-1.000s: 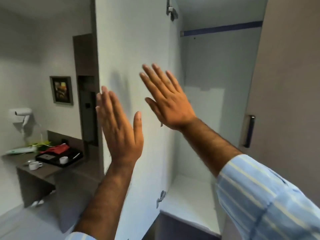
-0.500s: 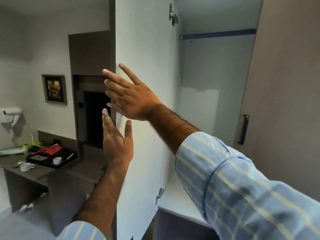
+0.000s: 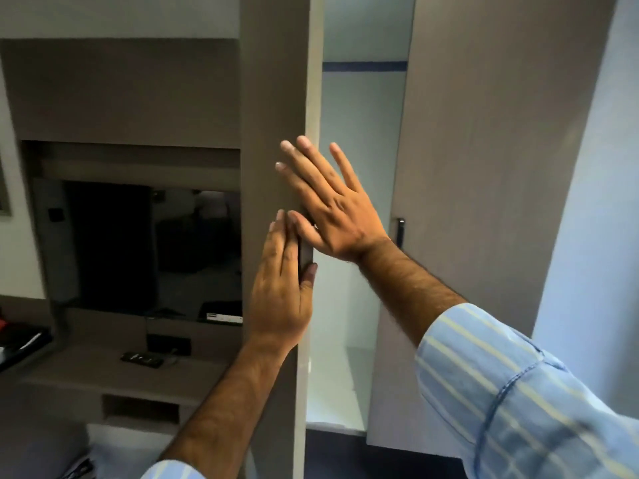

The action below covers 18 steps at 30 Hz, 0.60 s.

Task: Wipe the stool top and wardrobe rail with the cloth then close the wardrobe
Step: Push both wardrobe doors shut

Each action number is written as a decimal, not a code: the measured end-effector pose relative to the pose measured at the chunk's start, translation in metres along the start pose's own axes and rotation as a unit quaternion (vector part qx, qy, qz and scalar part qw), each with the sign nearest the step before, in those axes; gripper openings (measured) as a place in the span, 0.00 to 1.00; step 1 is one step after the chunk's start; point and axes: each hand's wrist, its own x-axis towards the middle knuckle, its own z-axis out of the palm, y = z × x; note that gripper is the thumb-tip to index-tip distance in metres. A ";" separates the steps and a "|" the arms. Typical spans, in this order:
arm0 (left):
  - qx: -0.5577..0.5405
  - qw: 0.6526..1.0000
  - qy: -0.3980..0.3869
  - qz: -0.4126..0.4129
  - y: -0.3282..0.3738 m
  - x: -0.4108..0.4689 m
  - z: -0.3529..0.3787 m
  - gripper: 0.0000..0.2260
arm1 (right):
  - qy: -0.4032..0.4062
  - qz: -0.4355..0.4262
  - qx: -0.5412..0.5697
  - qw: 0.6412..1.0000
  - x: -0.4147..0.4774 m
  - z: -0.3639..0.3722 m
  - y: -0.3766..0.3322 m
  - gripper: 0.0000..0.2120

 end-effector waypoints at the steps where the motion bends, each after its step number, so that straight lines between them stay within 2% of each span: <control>1: -0.032 0.999 -0.017 -0.011 0.003 0.005 0.012 0.33 | -0.012 0.008 -0.015 1.000 -0.010 0.001 0.013 0.32; 4: -0.097 0.991 -0.085 -0.046 0.003 0.020 0.052 0.42 | -0.054 0.034 -0.066 0.996 -0.040 0.004 0.048 0.34; 8: -0.013 0.989 -0.143 -0.045 -0.002 0.039 0.112 0.50 | -0.104 0.062 -0.099 0.988 -0.077 0.012 0.094 0.35; 11: 0.043 0.990 -0.131 -0.029 -0.004 0.049 0.153 0.53 | -0.120 0.151 -0.095 0.977 -0.117 0.014 0.136 0.35; 14: 0.068 0.992 -0.106 -0.007 -0.012 0.052 0.185 0.52 | -0.178 0.239 -0.119 0.947 -0.167 0.022 0.172 0.34; 18: 0.094 0.991 -0.093 0.019 -0.026 0.055 0.212 0.43 | -0.248 0.312 -0.109 0.911 -0.218 0.049 0.194 0.33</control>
